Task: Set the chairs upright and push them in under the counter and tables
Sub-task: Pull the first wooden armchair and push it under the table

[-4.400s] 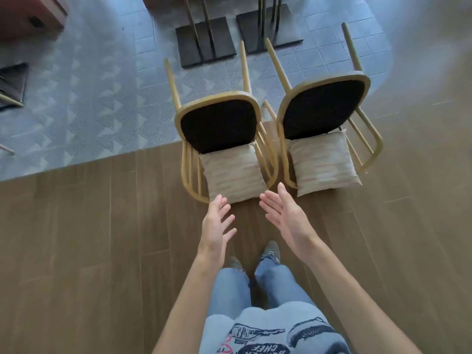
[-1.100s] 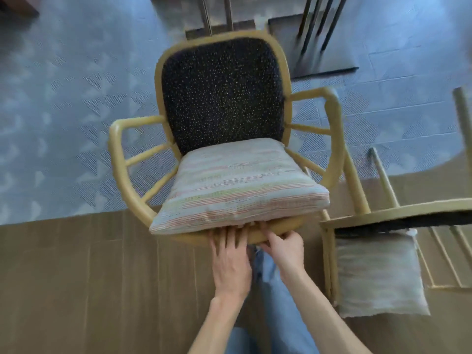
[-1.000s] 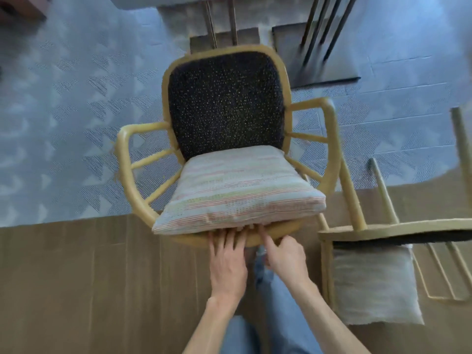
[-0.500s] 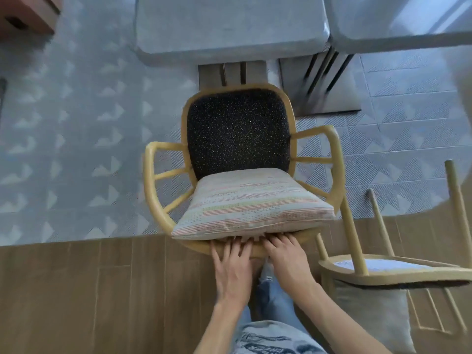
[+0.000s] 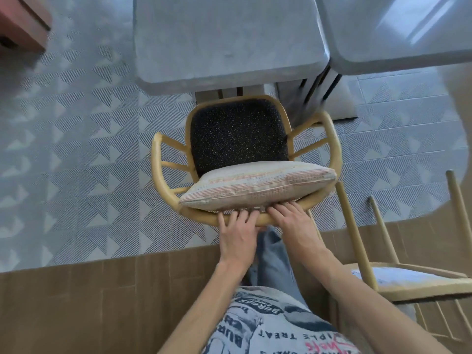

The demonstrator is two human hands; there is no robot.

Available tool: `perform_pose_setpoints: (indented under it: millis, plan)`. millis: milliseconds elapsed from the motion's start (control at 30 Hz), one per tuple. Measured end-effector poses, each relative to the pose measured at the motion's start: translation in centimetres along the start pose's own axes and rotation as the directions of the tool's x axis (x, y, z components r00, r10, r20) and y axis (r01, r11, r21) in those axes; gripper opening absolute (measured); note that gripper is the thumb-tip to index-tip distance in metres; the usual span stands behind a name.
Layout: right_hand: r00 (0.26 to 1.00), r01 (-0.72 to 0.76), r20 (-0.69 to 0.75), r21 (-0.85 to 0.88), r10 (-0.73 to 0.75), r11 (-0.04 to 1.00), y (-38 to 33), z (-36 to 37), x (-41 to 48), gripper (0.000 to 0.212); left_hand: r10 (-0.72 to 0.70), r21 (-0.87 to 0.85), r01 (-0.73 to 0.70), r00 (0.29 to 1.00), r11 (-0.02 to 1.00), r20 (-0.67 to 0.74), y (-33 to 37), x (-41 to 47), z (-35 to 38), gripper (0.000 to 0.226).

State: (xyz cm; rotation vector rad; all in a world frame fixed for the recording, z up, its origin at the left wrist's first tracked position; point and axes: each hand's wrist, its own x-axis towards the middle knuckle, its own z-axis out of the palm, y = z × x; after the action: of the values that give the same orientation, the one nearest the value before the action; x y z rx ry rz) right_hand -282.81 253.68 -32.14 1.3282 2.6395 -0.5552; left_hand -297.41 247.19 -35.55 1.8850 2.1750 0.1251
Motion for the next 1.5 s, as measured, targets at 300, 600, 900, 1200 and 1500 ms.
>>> perform_pose_setpoints:
  millis: [300, 600, 900, 1200, 1500]
  plan:
    - [0.999, 0.033, -0.009, -0.008, -0.033, 0.999, 1.3, -1.6, 3.5, 0.041, 0.004, 0.02, -0.006, 0.997, 1.0, 0.075, -0.6, 4.1, -1.5, 0.033]
    - [1.0, -0.008, 0.013, 0.04, 0.007, 0.999, 1.5, -1.7, 3.9, 0.032, 0.031, 0.012, -0.033, 0.991, 0.999, 0.132, -1.4, 3.8, -2.6, 0.042]
    - [0.999, -0.04, 0.004, 0.017, 0.04, 0.999, 0.1, -1.2, 3.7, 0.037, 0.036, 0.0, -0.037, 0.986, 0.999, 0.163, -1.6, 3.9, -3.2, 0.046]
    - [0.997, -0.082, -0.012, 0.026, 0.082, 0.996, -1.4, -0.8, 3.6, 0.029, 0.032, 0.053, -0.042, 0.984, 0.998, 0.175, -2.2, 3.4, -3.3, 0.048]
    - [0.993, -0.096, 0.061, -0.002, 0.096, 0.995, -2.0, -1.1, 3.2, 0.026, 0.041, 0.035, -0.049, 0.979, 0.998, 0.201, -2.3, 2.5, -3.8, 0.044]
